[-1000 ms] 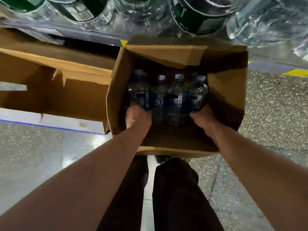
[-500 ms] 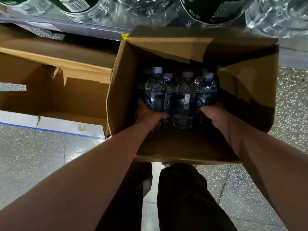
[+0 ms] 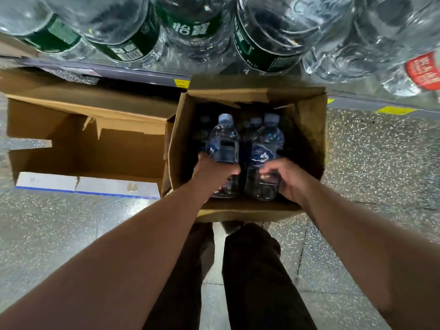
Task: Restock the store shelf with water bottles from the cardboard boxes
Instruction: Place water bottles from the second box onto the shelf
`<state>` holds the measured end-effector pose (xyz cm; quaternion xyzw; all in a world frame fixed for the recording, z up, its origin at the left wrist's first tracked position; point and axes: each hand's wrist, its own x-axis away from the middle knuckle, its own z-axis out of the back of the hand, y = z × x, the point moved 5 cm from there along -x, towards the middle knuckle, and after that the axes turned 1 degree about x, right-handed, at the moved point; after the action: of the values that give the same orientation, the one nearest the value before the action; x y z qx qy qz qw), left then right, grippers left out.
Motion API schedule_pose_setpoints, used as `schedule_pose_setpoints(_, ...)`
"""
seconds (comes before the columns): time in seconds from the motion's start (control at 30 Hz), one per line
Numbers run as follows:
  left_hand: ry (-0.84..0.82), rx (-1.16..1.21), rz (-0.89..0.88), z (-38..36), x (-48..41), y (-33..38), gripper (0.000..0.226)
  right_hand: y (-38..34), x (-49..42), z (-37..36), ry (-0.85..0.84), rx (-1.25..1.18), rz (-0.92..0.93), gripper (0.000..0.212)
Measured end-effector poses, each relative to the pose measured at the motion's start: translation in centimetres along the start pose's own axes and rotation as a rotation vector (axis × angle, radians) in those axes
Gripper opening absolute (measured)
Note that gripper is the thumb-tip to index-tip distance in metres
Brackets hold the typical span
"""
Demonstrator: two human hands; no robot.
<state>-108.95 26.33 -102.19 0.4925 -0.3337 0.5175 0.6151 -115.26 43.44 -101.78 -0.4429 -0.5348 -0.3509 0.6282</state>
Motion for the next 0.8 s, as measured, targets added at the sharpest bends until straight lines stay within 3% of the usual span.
schedule_pose_setpoints(0.1,0.033,0.077,-0.001,1.3,2.3,1.5,0.069,-1.0,3.6,-0.7,-0.055,-0.139,-0.002,0.013)
schedule_pose_setpoints(0.2,0.004,0.076,-0.086,2.6,5.1,3.3,0.045,-2.5,6.9,-1.8,-0.123,-0.237,0.028,0.043)
schedule_pose_setpoints(0.33,-0.04,0.188,-0.072,4.8,9.2,4.0,0.055,-4.0,11.0,-2.4,-0.216,-0.222,0.096,0.051)
schedule_pose_setpoints(0.4,-0.067,0.289,-0.045,5.4,10.5,3.9,0.048,-4.3,12.4,-2.4,-0.268,-0.199,0.12,0.047)
schedule_pose_setpoints(0.57,-0.138,0.382,-0.091,6.1,14.7,4.3,0.069,-5.3,16.7,-2.1,-0.295,-0.093,0.207,0.009)
schedule_pose_setpoints(0.7,-0.122,0.518,-0.164,7.2,18.0,4.8,0.064,-6.3,20.5,-2.4,-0.335,-0.078,0.274,0.035)
schedule_pose_setpoints(0.8,-0.076,0.575,-0.257,8.5,20.1,5.3,0.04,-6.3,21.9,-2.8,-0.431,-0.101,0.286,0.014)
